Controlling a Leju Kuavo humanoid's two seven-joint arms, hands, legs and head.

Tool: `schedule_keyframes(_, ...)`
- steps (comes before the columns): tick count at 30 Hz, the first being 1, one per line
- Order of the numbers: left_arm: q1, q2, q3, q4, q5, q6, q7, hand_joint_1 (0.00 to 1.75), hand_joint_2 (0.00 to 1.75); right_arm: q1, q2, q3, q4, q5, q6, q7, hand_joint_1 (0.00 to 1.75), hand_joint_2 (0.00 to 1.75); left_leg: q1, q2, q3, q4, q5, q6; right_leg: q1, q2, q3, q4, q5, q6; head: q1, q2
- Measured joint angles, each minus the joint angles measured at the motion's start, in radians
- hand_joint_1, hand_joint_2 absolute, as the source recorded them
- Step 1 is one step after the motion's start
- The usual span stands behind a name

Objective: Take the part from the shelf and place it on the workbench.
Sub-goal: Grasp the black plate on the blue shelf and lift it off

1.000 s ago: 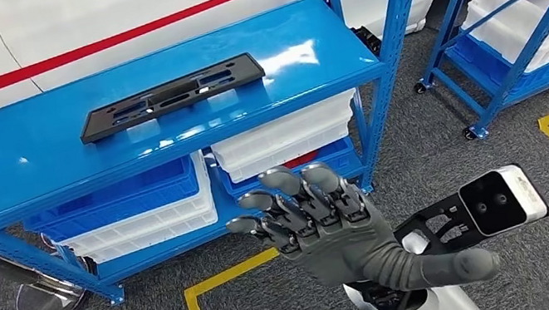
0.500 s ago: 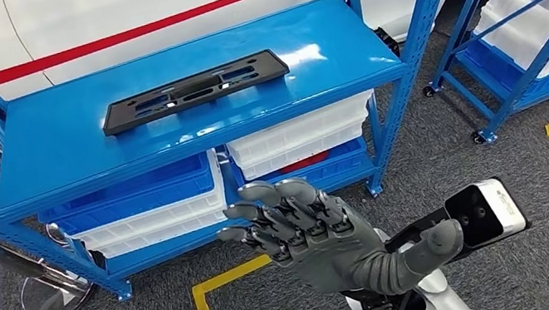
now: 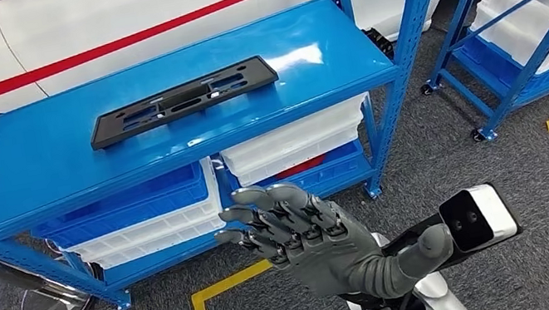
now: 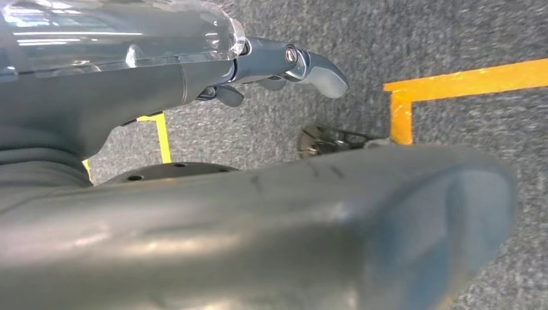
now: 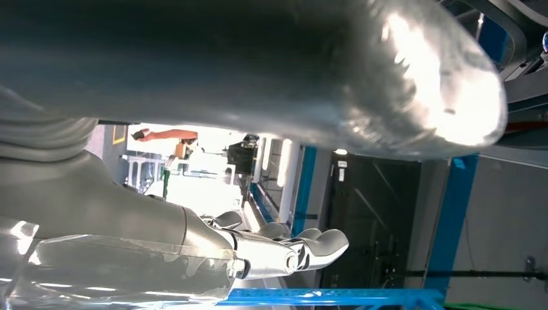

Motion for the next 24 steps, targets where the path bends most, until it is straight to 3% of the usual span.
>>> schedule_keyframes(2,-0.001,0.0,0.0,0.001,0.0,0.0,0.0,0.0,0.0,-0.001,0.0,-0.001,0.0,0.0,0.0,0.0,0.0,0.0,-0.006,-0.001,0.036,-0.084,0.024,0.013,0.001,0.0,0.005,0.0,-0.006,0.01,0.0,0.0)
schedule_keyframes(5,-0.001,0.001,-0.002,0.001,-0.001,-0.001,0.002,0.0,0.0,-0.004,0.0,-0.005,0.002,0.0,0.0,0.0,0.0,0.0,-0.009,-0.002,0.045,-0.102,0.017,0.032,0.0,-0.001,0.009,-0.004,-0.011,0.028,0.001,0.0)
schedule_keyframes(7,-0.001,0.001,-0.003,0.001,-0.002,-0.002,0.002,0.0,0.0,-0.01,0.0,-0.009,0.003,0.0,-0.001,-0.001,0.0,0.0,-0.005,-0.001,0.059,-0.116,0.019,0.046,0.0,-0.002,-0.004,0.032,-0.034,0.036,0.002,0.0)
schedule_keyframes(8,-0.002,0.001,-0.004,0.001,-0.003,-0.002,0.003,0.0,0.0,-0.012,-0.001,-0.011,0.004,-0.001,-0.001,-0.001,0.0,0.0,-0.004,-0.001,0.065,-0.121,0.018,0.052,0.0,-0.002,-0.027,0.079,-0.056,0.038,0.002,0.0)
schedule_keyframes(10,-0.002,0.001,-0.006,0.001,-0.003,-0.002,0.003,0.0,0.0,-0.014,-0.002,-0.014,0.009,-0.002,-0.003,-0.001,0.0,0.0,-0.008,-0.001,0.071,-0.122,0.013,0.06,0.001,-0.002,-0.102,0.206,-0.1,0.039,0.003,0.0)
schedule_keyframes(11,-0.002,0.001,-0.007,0.001,-0.003,-0.002,0.004,0.0,0.0,-0.014,-0.003,-0.015,0.012,-0.002,-0.003,-0.001,0.0,0.0,-0.01,-0.001,0.075,-0.122,0.01,0.062,0.001,-0.002,-0.134,0.251,-0.104,0.039,0.003,0.0)
schedule_keyframes(12,-0.001,0.001,-0.008,0.001,-0.003,-0.003,0.004,0.0,0.0,-0.016,-0.004,-0.016,0.016,-0.004,-0.003,0.0,0.0,0.0,-0.011,-0.002,0.079,-0.121,0.006,0.063,0.001,-0.002,-0.15,0.262,-0.089,0.039,0.003,0.0)
schedule_keyframes(13,-0.001,0.001,-0.008,0.001,-0.003,-0.003,0.004,0.0,0.0,-0.019,-0.005,-0.016,0.019,-0.005,-0.003,0.0,0.0,0.0,-0.012,-0.003,0.085,-0.12,0.0,0.062,0.001,-0.002,-0.146,0.233,-0.055,0.037,0.003,0.0)
schedule_keyframes(15,-0.001,0.001,-0.008,0.001,-0.003,-0.002,0.004,0.0,0.0,-0.027,-0.006,-0.016,0.023,-0.011,-0.002,0.0,0.0,0.0,-0.013,-0.005,0.096,-0.116,-0.013,0.057,0.002,-0.003,-0.099,0.11,0.023,0.03,0.003,0.0)
schedule_keyframes(16,-0.002,0.001,-0.008,0.001,-0.003,-0.002,0.004,0.0,0.0,-0.032,-0.006,-0.016,0.025,-0.013,-0.002,0.0,0.0,0.0,-0.015,-0.005,0.098,-0.111,-0.02,0.052,0.004,-0.003,-0.077,0.056,0.044,0.027,0.003,0.0)
schedule_keyframes(18,-0.002,0.001,-0.008,0.002,-0.004,-0.002,0.005,0.0,0.0,-0.038,-0.006,-0.016,0.028,-0.016,-0.001,0.001,0.0,0.0,-0.018,-0.005,0.098,-0.107,-0.031,0.042,0.008,-0.002,-0.059,0.013,0.046,0.02,0.003,0.0)
schedule_keyframes(21,-0.004,0.001,-0.009,0.001,-0.004,-0.001,0.006,0.0,0.0,-0.041,-0.006,-0.016,0.03,-0.017,0.0,0.001,0.0,0.0,-0.017,-0.004,0.105,-0.107,-0.041,0.027,0.007,0.002,-0.052,0.004,0.041,0.007,0.003,0.0)
schedule_keyframes(22,-0.004,0.001,-0.009,0.001,-0.003,0.0,0.006,0.0,0.0,-0.042,-0.006,-0.016,0.031,-0.018,0.0,0.001,0.0,0.0,-0.016,-0.003,0.1,-0.089,-0.052,0.021,0.004,0.001,-0.047,0.0,0.039,0.002,0.002,0.0)
schedule_keyframes(24,-0.005,0.001,-0.009,0.002,-0.003,0.0,0.005,0.0,0.0,-0.043,-0.006,-0.016,0.033,-0.018,0.0,0.001,0.0,0.0,-0.012,-0.003,0.055,0.004,-0.094,0.009,0.001,-0.002,-0.036,-0.005,0.033,-0.006,0.002,0.0)
